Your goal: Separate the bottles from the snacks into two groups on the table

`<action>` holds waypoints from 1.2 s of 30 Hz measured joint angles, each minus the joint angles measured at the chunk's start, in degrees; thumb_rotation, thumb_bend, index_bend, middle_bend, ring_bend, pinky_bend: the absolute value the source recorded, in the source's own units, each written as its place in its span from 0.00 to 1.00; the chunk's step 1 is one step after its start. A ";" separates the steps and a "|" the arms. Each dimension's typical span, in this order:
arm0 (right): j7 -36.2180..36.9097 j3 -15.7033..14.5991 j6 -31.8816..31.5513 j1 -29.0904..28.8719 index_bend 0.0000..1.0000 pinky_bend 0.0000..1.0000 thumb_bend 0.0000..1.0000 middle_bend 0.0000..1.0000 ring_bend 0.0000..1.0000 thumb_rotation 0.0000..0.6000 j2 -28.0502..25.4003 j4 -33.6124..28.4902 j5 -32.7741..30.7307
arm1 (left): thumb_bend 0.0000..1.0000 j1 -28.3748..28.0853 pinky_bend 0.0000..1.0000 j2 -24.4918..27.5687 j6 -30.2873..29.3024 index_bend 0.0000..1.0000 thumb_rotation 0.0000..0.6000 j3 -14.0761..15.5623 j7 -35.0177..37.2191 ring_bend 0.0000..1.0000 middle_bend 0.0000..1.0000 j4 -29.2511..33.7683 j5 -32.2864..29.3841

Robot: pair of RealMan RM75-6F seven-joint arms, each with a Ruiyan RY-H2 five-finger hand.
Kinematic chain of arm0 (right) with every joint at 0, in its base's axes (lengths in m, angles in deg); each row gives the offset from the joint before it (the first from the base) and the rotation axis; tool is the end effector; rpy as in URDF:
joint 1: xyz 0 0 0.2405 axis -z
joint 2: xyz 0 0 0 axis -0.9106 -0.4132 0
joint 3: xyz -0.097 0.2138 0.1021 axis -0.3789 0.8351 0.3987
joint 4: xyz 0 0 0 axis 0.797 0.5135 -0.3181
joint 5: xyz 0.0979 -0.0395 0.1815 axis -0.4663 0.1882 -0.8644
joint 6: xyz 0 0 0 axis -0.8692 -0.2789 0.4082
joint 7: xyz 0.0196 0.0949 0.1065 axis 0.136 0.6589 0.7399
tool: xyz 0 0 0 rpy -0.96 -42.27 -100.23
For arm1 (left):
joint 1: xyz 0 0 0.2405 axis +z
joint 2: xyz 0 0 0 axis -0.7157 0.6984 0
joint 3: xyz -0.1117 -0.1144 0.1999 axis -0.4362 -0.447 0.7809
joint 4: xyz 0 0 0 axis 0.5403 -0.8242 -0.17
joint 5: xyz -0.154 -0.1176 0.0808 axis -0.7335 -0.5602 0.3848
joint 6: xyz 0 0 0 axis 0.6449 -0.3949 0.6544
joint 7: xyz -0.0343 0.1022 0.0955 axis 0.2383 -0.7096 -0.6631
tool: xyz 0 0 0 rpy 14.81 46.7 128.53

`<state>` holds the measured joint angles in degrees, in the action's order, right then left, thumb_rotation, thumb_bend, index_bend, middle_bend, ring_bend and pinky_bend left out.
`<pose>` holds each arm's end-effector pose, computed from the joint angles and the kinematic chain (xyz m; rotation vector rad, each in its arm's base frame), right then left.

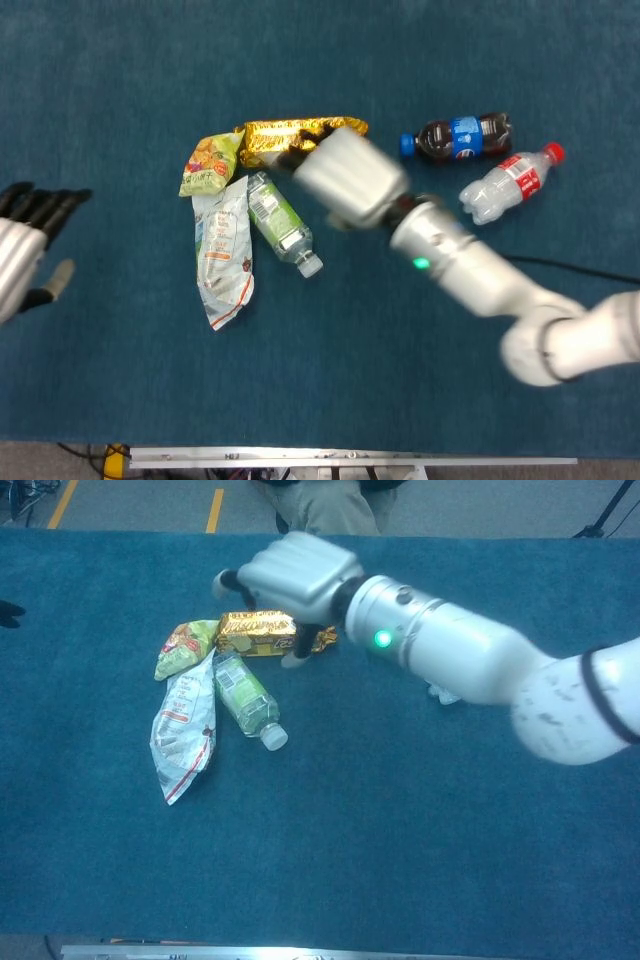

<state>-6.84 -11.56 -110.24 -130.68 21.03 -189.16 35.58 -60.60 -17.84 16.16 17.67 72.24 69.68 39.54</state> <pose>0.0002 -0.3229 -0.0296 2.2184 -0.5159 0.9307 -0.2661 0.2034 0.1412 -1.8204 -0.8682 -0.8373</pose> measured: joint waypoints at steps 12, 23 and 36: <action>11.48 -5.72 -6.64 13.64 0.19 0.36 0.10 0.35 0.24 1.00 -23.18 -13.55 13.29 | 0.41 -10.33 0.15 -4.26 10.55 0.08 1.00 -1.85 -0.77 0.17 0.18 0.24 3.23; 18.92 -7.86 -8.42 20.59 0.19 0.36 0.10 0.35 0.24 1.00 -29.71 -13.97 20.67 | 0.41 -18.79 0.15 -10.86 19.57 0.07 1.00 -4.06 -3.24 0.15 0.16 0.54 1.84; 19.88 -6.58 -7.47 23.41 0.19 0.36 0.10 0.35 0.24 1.00 -30.27 -12.74 22.14 | 0.40 -26.03 0.15 -19.66 27.24 0.02 1.00 -5.37 -5.95 0.10 0.10 -5.10 -3.01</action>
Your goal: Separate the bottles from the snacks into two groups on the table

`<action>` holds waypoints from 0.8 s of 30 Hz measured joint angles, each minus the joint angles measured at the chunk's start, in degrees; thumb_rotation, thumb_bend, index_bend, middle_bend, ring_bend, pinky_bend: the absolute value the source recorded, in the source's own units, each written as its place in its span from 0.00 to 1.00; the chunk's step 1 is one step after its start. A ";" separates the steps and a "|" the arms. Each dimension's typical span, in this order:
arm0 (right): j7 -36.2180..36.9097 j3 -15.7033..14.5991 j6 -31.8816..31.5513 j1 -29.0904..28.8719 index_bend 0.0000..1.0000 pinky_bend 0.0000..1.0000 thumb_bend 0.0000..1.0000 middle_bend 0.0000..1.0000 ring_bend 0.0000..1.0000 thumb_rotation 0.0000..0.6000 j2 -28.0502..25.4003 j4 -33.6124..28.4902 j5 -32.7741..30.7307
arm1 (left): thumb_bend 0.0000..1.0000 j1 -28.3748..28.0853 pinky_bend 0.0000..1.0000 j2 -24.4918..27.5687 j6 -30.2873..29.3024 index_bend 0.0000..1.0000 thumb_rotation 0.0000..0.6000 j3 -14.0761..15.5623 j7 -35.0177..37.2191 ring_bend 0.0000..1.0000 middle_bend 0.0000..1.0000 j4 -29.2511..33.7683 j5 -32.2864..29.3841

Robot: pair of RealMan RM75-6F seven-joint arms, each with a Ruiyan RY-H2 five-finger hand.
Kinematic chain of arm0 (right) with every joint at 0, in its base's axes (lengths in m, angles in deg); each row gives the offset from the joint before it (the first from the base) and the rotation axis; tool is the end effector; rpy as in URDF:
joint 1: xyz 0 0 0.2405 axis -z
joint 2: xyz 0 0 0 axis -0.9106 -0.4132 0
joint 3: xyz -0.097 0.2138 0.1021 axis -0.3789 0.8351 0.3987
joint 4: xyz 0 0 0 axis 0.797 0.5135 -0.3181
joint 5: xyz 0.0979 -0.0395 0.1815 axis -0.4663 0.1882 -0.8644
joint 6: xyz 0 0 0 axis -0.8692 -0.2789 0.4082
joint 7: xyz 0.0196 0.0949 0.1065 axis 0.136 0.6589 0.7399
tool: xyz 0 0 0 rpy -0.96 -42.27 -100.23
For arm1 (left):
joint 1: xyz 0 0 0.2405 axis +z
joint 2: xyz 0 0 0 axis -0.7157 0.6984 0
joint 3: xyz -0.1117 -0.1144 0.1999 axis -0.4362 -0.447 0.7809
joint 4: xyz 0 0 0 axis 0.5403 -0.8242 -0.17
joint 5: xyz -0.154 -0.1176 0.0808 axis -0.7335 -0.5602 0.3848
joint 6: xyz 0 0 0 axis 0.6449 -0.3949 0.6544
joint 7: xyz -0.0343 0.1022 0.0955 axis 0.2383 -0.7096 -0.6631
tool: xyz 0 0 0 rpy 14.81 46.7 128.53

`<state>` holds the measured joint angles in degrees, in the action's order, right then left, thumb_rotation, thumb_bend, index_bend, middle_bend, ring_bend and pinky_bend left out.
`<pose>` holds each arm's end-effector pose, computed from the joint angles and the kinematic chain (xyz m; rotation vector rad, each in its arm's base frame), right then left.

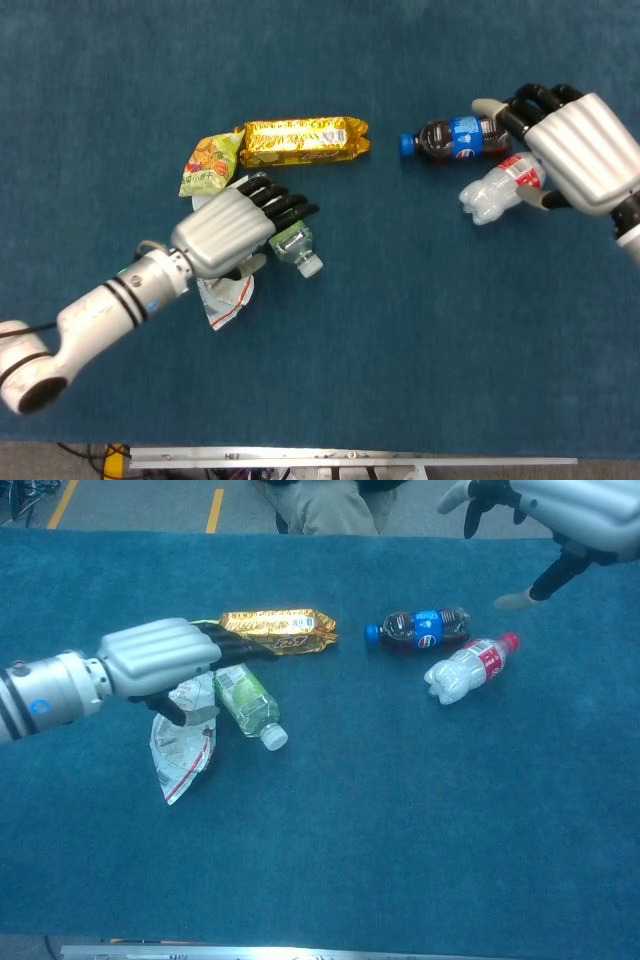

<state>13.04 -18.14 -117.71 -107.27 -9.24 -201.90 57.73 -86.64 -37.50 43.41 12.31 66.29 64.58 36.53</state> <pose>-0.1352 -0.2979 0.1190 1.9631 -0.6280 0.8794 -0.1451 0.2848 -0.0001 -2.3672 -0.7207 -0.8734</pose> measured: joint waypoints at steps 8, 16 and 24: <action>-0.37 0.65 0.40 1.23 0.19 0.36 0.10 0.35 0.24 1.00 0.36 0.37 0.62 | 0.40 -2.71 0.15 -4.58 2.86 0.00 1.00 -0.13 -3.73 0.09 0.09 -3.54 -3.79; 0.03 1.34 0.53 2.38 0.19 0.36 0.10 0.35 0.24 1.00 -0.11 0.32 1.29 | 0.40 -3.85 0.15 -5.74 3.73 0.00 1.00 0.72 -4.91 0.08 0.08 -7.44 -5.85; 0.04 2.08 0.78 3.09 0.19 0.36 0.10 0.35 0.24 1.00 -0.08 0.00 2.02 | 0.40 -4.28 0.14 -4.43 3.63 0.00 1.00 2.37 -4.39 0.07 0.05 -8.38 -6.32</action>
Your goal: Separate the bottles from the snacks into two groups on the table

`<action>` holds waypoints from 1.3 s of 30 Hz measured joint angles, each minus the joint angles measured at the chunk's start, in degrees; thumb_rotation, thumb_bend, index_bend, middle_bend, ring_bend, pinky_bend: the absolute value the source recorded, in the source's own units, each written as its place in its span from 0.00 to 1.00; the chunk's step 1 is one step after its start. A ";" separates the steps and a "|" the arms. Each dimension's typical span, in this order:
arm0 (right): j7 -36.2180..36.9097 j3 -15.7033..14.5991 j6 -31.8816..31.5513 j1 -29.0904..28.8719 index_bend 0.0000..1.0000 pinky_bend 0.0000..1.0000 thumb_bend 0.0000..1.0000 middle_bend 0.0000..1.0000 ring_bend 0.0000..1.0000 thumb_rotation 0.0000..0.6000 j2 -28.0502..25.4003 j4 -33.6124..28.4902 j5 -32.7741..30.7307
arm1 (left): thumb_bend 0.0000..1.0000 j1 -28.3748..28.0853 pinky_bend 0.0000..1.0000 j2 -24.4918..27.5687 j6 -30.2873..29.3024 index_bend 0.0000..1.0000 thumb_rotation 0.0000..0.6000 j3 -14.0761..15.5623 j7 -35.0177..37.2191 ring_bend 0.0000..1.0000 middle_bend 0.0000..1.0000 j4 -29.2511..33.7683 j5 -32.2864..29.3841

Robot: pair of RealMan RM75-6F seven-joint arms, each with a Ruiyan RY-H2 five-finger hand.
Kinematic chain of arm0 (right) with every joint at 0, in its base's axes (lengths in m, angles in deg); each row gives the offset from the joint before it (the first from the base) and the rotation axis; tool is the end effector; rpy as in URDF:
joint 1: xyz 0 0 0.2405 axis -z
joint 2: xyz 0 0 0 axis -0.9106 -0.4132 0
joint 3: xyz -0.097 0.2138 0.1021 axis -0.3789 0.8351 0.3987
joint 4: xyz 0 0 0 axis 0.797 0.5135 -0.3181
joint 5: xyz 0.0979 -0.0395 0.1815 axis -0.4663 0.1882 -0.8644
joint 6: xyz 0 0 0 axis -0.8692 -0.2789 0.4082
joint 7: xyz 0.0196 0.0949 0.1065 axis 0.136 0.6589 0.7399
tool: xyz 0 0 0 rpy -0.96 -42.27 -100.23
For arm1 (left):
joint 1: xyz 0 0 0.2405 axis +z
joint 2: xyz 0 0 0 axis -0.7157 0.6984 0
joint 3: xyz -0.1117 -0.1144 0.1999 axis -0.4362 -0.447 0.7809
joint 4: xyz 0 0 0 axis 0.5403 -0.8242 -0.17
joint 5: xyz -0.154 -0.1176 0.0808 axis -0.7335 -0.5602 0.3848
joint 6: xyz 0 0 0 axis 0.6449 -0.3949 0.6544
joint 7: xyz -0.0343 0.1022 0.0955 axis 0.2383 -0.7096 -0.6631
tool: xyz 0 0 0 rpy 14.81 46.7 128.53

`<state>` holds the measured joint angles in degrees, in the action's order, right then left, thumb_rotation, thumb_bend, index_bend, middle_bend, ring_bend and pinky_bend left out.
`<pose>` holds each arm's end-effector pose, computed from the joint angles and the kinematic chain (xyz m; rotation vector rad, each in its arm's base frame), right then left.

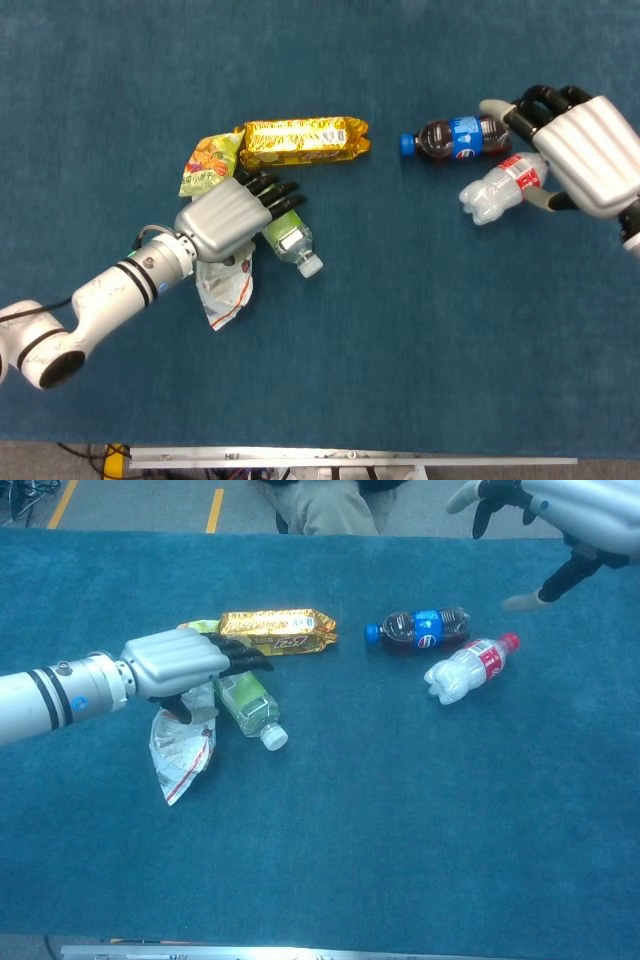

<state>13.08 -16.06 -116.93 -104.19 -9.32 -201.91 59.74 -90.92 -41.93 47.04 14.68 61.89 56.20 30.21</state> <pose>-0.1395 -0.2937 0.1210 1.9522 -0.6302 0.8880 -0.1642 0.3084 -0.0234 -2.3851 -0.6609 -0.6893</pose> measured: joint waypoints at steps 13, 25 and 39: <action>-0.29 0.71 0.50 1.12 0.19 0.36 0.10 0.35 0.24 1.00 0.11 -0.09 0.15 | 0.40 -1.19 0.14 -1.11 0.25 0.00 1.00 0.92 0.73 0.07 0.04 -1.05 -0.54; 0.82 1.27 0.72 2.13 0.19 0.36 0.10 0.35 0.24 1.00 -0.31 0.60 0.36 | 0.40 -3.07 0.14 -3.94 1.66 0.01 1.00 0.77 1.53 0.07 0.05 -3.31 -1.64; 1.99 2.04 0.77 2.88 0.19 0.36 0.10 0.35 0.24 1.00 -0.35 1.26 1.11 | 0.40 -3.90 0.14 -4.62 0.62 0.14 1.00 1.05 5.54 0.12 0.16 1.06 -0.57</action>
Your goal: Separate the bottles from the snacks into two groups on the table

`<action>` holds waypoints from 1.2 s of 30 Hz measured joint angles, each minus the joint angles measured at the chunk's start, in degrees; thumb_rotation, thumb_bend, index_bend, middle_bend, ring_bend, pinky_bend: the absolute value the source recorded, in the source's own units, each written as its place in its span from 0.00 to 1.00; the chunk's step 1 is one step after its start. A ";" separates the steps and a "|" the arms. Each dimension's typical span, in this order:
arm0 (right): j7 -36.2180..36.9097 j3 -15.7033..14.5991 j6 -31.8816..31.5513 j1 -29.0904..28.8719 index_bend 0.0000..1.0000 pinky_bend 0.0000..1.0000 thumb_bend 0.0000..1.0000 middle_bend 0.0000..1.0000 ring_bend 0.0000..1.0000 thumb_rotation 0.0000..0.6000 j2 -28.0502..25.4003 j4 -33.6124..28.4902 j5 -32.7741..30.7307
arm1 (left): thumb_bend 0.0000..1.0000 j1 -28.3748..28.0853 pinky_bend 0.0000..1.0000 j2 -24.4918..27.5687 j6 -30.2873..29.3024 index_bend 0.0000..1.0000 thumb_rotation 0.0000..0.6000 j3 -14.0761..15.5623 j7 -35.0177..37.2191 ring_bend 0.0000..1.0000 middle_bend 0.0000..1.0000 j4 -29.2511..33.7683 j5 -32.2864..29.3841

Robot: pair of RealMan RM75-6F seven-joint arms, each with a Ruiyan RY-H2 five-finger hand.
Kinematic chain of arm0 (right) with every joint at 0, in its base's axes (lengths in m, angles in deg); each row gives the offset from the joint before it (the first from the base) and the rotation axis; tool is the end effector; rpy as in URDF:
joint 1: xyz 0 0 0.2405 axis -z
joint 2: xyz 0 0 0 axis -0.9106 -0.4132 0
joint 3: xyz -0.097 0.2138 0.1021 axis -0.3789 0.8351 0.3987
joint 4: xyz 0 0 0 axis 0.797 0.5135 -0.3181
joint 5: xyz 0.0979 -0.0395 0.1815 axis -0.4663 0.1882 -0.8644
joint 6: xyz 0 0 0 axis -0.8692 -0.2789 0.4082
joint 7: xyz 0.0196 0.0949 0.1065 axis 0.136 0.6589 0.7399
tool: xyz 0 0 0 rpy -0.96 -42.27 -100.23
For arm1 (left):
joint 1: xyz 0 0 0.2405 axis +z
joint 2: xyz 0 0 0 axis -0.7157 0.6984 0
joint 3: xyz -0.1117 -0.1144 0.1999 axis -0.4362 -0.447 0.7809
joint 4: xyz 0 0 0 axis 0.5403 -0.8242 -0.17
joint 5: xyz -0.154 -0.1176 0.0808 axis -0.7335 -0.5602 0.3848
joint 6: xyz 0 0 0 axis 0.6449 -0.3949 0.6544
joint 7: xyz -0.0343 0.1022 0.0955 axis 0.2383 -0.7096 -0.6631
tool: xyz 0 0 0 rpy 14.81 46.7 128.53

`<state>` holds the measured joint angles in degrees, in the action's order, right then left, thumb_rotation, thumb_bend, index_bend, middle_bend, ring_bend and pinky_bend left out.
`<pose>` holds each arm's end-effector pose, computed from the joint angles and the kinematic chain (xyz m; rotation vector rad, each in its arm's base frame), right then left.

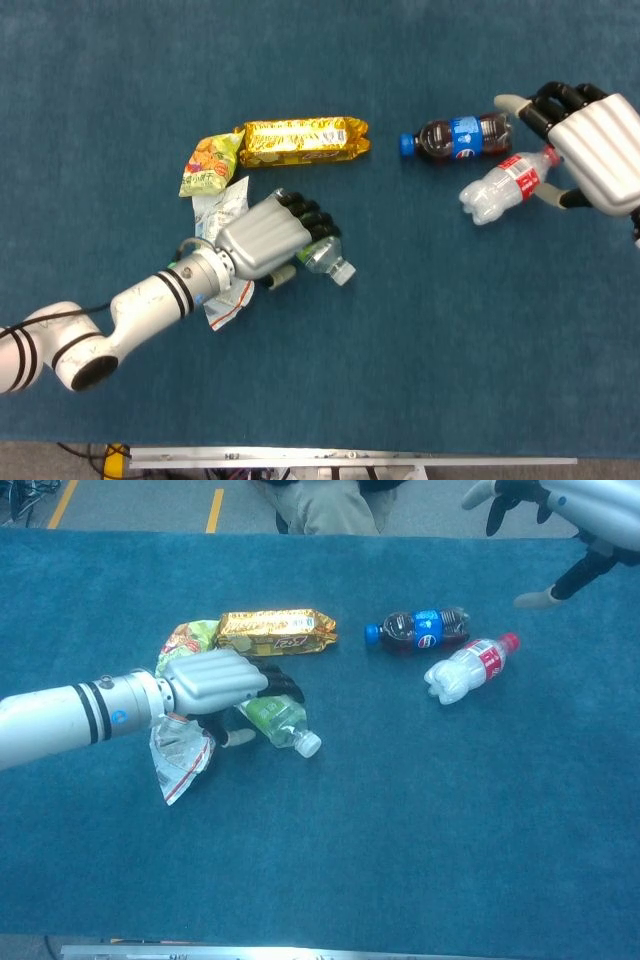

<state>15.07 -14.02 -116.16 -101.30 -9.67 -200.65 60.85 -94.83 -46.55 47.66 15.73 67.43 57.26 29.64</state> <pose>-0.1501 -0.2945 0.1269 1.9184 -0.6575 0.8913 -0.1305 0.2938 -0.0532 -2.4681 -0.7881 -0.7919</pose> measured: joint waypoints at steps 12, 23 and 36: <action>0.69 0.21 -0.03 0.70 0.19 0.36 0.10 0.35 0.24 1.00 -0.07 0.03 0.85 | 0.40 0.43 0.14 4.68 -3.22 0.14 1.00 0.25 -1.56 0.12 0.16 3.73 0.87; 0.39 0.40 0.44 0.73 0.19 0.36 0.10 0.35 0.24 1.00 0.55 -0.03 1.24 | 0.40 2.53 0.14 9.83 -4.35 0.19 1.00 1.81 -7.19 0.12 0.16 3.98 -1.89; -0.18 0.63 0.39 1.05 0.19 0.36 0.10 0.35 0.24 1.00 0.77 -0.46 1.14 | 0.40 3.37 0.14 10.26 -3.43 0.22 1.00 2.67 -8.97 0.12 0.19 3.62 -3.81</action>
<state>14.90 -13.39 -115.77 -100.25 -8.89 -201.10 62.00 -91.46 -36.30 44.23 18.40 58.46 60.88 25.84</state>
